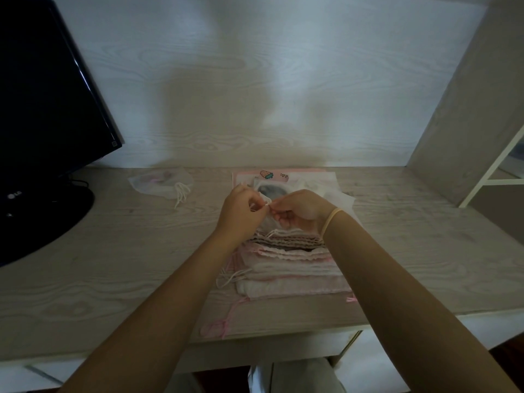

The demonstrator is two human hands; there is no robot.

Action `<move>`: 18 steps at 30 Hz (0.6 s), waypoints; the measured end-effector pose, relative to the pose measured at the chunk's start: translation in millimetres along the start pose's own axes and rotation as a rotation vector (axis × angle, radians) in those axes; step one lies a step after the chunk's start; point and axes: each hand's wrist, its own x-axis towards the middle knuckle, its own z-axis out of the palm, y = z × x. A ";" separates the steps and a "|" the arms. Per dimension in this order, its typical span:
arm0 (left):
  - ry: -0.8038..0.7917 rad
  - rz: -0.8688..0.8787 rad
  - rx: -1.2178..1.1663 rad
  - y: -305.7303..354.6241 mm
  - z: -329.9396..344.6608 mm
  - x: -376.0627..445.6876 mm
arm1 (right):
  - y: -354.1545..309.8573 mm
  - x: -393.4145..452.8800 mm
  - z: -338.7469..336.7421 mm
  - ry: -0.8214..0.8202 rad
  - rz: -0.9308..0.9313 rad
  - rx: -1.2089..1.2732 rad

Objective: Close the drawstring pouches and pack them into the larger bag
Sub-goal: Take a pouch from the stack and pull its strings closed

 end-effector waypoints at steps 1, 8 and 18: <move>-0.023 -0.016 0.016 0.3 0.0 0.2 | -0.2 -1.0 -0.2 -0.003 0.001 0.033; -0.145 -0.026 0.103 -9.4 -0.7 1.1 | 6.4 2.2 -5.7 0.258 -0.145 0.003; -0.404 0.058 0.580 -6.9 -23.4 3.2 | 15.9 19.5 5.4 0.443 -0.204 0.015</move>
